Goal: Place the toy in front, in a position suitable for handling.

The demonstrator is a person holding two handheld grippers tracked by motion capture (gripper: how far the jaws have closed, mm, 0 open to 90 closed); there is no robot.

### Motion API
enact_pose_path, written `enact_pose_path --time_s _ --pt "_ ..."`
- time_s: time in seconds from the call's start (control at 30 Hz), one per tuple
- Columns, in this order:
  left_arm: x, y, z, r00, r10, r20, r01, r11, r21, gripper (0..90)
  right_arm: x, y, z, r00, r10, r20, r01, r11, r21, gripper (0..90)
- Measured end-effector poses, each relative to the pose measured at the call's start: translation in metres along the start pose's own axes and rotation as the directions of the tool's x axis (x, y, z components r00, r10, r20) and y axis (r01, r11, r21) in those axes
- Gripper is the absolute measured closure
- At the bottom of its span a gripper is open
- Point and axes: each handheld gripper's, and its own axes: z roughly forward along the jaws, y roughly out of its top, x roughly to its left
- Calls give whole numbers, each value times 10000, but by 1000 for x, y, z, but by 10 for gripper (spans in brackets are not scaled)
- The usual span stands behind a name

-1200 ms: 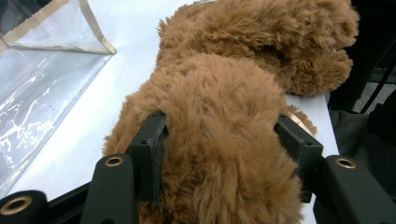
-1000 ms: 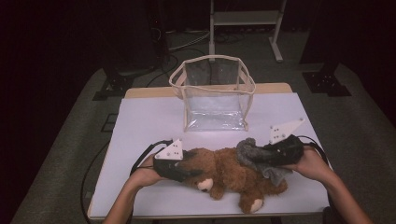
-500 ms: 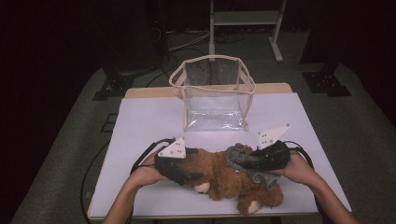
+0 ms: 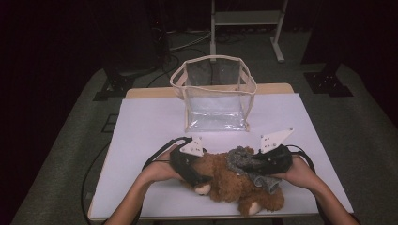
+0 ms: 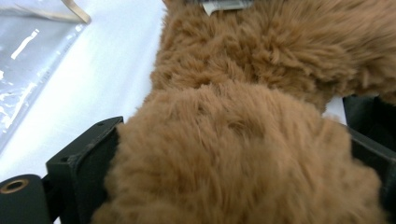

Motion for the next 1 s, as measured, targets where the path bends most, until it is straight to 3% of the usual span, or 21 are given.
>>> enact_pose_path --time_s 0.1,0.17,0.27,0.33,0.43,0.53,0.67,0.8,0.87,1.0 --pt "-2 3 -6 9983 463 -354 -461 9989 53 321 -2 0 -1 9999 7 139 -7 10000 -3 737" --pt "0 5 -9 9970 545 -558 -548 9985 -29 426 -7 2 -4 9996 81 283 -79 9999 -75 738" --pt "8 10 -13 9932 449 -1078 -504 9975 -492 464 -18 7 -7 9988 238 422 -234 9997 -95 738" --pt "15 15 -17 9894 634 -1304 -709 9960 -539 474 -27 12 -8 9984 319 461 -318 9995 -12 738" --pt "25 23 -25 9757 1014 -1944 -1153 9914 -612 475 -41 21 -9 9981 354 503 -361 9993 136 738" --pt "39 27 -33 9658 1053 -2368 -1244 9900 -671 474 -53 31 -8 9980 397 483 -400 9992 63 738" --pt "47 18 -31 9722 1042 -2095 -1231 9892 -792 457 -62 43 -3 9991 342 244 -345 9993 137 738" --pt "39 4 -32 9717 1178 -2050 -1441 9825 -1182 447 -77 49 1 9967 735 348 -730 9972 -142 737" --pt "34 -2 -33 9749 1035 -1972 -1298 9836 -1256 432 -84 48 8 9946 852 592 -866 9960 225 736" --pt "28 -10 -36 9829 678 -1713 -860 9912 -1011 316 -76 43 26 9965 820 139 -825 9957 428 737"
